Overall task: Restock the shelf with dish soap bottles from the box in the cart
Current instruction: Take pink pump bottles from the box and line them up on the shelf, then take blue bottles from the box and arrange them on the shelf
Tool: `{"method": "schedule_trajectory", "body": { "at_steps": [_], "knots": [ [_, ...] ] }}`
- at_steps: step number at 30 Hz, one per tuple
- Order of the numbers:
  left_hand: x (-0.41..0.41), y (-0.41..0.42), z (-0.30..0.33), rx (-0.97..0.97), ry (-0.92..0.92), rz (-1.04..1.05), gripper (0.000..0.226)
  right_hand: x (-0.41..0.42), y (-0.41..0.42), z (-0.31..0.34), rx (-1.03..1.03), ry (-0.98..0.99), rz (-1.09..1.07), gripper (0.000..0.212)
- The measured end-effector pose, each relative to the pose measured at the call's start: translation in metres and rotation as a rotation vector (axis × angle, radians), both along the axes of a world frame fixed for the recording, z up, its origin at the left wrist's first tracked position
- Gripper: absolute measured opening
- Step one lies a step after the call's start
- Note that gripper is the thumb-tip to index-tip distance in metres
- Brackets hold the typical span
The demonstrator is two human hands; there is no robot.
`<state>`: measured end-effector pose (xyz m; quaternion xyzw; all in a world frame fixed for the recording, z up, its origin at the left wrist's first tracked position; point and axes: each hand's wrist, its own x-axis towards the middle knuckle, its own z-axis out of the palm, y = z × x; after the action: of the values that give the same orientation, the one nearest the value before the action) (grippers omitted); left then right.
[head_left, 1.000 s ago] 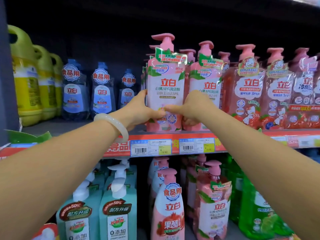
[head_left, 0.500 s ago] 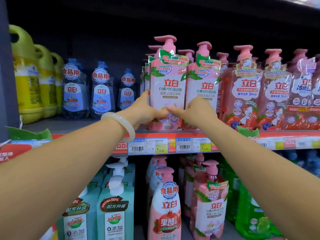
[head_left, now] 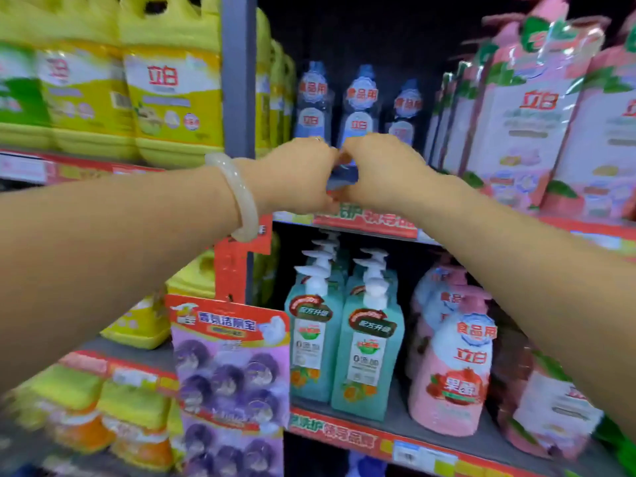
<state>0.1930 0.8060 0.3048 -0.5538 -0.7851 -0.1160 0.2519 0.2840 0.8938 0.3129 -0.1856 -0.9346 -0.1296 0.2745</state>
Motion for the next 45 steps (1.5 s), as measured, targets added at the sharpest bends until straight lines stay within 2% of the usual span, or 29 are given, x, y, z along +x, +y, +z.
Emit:
{"method": "schedule_trajectory", "body": {
  "at_steps": [3,5,7,9,14,18,24,33,37,41,45],
  "knots": [
    [-0.032,-0.061,-0.025,-0.090,0.012,0.175,0.057,-0.045,-0.051,-0.023,0.026,-0.092,0.054,0.044],
    [-0.058,-0.106,-0.051,-0.137,-0.029,0.274,0.062,-0.071,-0.083,-0.045,0.140,-0.179,-0.028,0.047],
    [-0.080,-0.155,-0.086,-0.188,-0.113,0.374,0.063,-0.090,-0.117,-0.068,0.183,-0.176,-0.029,0.045],
    [-0.099,-0.203,-0.127,-0.242,-0.184,0.456,0.060,-0.108,-0.154,-0.096,0.150,-0.173,0.070,0.040],
    [-0.132,-0.310,-0.219,-0.368,-0.350,0.632,0.067,-0.160,-0.263,-0.185,-0.021,-0.530,0.355,0.049],
    [-0.146,-0.391,-0.261,-0.416,-0.465,0.744,0.077,-0.201,-0.347,-0.246,-0.103,-0.660,0.485,0.052],
    [-0.155,-0.497,-0.289,-0.391,-0.591,0.906,0.073,-0.244,-0.447,-0.291,-0.209,-0.781,0.645,0.052],
    [-0.193,-0.584,-0.330,-0.365,-0.783,1.086,0.072,-0.313,-0.543,-0.339,-0.167,-0.888,0.775,0.056],
    [-0.239,-0.604,-0.342,-0.373,-0.806,1.076,0.067,-0.361,-0.572,-0.365,-0.167,-0.956,0.809,0.056],
    [-0.303,-0.622,-0.342,-0.404,-0.836,1.046,0.077,-0.437,-0.587,-0.370,-0.207,-0.958,0.813,0.047],
    [-0.364,-0.639,-0.341,-0.396,-0.829,1.038,0.059,-0.516,-0.594,-0.369,-0.243,-0.949,0.778,0.041]
  ]
}}
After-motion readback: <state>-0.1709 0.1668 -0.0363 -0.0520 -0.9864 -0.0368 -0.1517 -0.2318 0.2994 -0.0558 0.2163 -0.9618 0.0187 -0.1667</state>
